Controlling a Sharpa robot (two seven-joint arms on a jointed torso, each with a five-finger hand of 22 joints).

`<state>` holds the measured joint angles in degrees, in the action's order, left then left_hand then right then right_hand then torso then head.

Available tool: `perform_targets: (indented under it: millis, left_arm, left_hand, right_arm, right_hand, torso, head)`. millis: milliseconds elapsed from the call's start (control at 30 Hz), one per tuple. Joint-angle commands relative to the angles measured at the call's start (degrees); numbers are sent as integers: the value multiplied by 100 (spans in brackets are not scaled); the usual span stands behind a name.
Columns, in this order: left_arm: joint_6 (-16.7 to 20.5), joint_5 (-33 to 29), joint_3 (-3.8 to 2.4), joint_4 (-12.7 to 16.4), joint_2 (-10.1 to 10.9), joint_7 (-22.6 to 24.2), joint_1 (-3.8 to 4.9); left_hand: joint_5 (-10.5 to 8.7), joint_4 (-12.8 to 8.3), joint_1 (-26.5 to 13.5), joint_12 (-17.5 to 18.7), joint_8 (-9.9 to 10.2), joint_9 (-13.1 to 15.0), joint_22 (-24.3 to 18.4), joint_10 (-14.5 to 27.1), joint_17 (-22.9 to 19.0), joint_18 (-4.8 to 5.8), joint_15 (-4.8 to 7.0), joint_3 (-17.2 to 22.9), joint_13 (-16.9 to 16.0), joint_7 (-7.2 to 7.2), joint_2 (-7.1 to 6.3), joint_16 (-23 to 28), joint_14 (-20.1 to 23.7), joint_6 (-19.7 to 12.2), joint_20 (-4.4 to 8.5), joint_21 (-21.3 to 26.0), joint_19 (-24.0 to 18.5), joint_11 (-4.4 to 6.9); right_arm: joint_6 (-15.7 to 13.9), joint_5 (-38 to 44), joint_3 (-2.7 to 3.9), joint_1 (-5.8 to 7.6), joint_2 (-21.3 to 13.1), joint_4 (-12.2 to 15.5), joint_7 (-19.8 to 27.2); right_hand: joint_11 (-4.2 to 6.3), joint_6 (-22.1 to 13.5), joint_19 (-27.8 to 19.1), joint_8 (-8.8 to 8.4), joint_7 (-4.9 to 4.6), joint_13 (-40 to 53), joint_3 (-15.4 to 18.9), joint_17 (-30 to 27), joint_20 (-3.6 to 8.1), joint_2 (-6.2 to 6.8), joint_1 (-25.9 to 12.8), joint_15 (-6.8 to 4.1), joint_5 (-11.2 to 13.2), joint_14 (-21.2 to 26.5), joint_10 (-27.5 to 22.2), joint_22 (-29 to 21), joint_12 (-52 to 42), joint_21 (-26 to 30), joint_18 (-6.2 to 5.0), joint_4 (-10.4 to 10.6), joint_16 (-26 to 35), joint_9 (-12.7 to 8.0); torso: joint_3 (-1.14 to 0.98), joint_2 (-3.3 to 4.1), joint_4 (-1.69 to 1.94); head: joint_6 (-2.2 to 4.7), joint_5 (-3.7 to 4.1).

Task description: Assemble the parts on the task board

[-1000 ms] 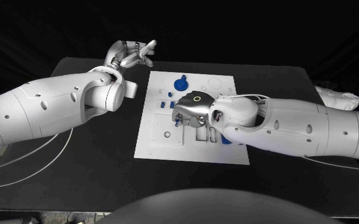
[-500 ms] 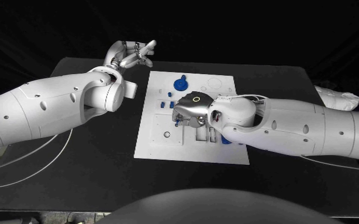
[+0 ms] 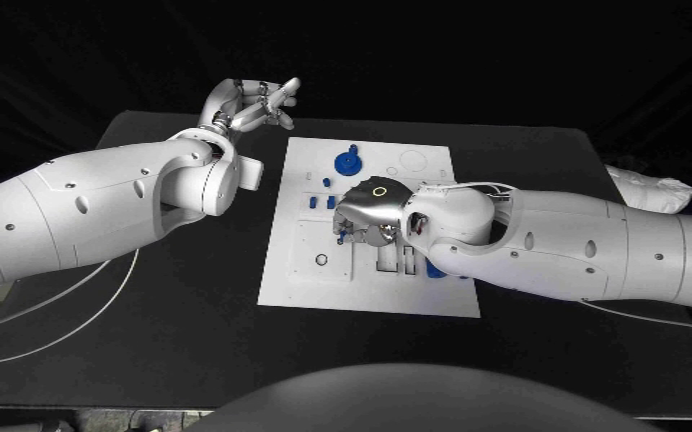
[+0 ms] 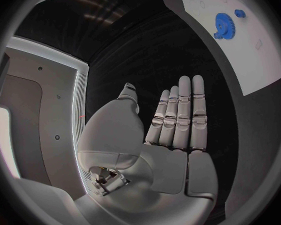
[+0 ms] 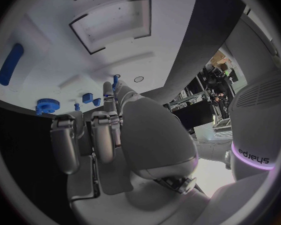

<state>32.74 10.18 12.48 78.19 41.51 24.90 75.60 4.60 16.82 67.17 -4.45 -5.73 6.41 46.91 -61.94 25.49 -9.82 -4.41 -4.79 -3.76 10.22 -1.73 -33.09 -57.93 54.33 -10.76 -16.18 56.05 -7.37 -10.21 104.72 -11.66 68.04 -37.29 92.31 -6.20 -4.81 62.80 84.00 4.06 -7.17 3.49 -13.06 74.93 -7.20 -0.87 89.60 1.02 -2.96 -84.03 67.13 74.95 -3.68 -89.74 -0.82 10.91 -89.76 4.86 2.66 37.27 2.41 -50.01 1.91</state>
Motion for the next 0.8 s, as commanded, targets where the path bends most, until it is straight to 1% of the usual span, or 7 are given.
perform_targets:
  millis: [33,167,400,800]
  left_arm:
    - [-71,-15,-5,11,-10,58,4]
    - [-71,-15,-5,7,-13,59,4]
    - [-74,-15,-5,4,-20,61,4]
    - [-80,-15,-5,-1,-30,64,4]
  left_hand:
    - [18,-5,-1,-5,23,8,-4,31,-5,-67,-8,15,6,5,32,24,-49,-14,-7,35,26,-6]
    - [18,-5,-1,-5,23,8,-4,31,-5,-67,-8,15,6,5,32,24,-49,-14,-7,35,26,-6]
    - [18,-5,-1,-5,23,8,-4,31,-5,-67,-8,15,6,5,32,24,-49,-14,-7,35,26,-6]
    - [20,-5,8,-5,24,8,-11,33,-10,-67,-9,11,6,5,44,23,-50,-16,-7,42,31,-6]
  right_arm:
    - [147,38,-6,-12,11,0,33]
    - [155,20,-6,-12,27,-4,34]
    - [185,-27,-6,-12,47,-8,35]
    - [290,-47,-6,-13,70,-17,20]
  right_hand:
    - [4,-40,600,-22,-20,-7,-1,1507,-24,26,-44,25,-10,-597,-62,1505,24,-26,82,22,-24,-6]
    - [3,-47,600,-26,-20,-8,0,1507,-25,32,-49,26,-10,-597,-70,1505,25,-26,82,25,-24,-8]
    - [2,-52,600,-28,-21,-8,-1,1507,-26,34,-53,26,-10,-597,-76,1505,25,-26,82,27,-24,-10]
    - [0,-60,600,-31,-23,-8,-1,1507,-26,38,-60,25,-10,-597,-85,1505,25,-26,82,32,-24,-12]
  torso:
    - [-2,-7,5]
    - [0,-7,1]
    - [2,-9,6]
    - [-1,-2,3]
  head:
    - [1,14]
    - [1,9]
    - [1,18]
    - [1,23]
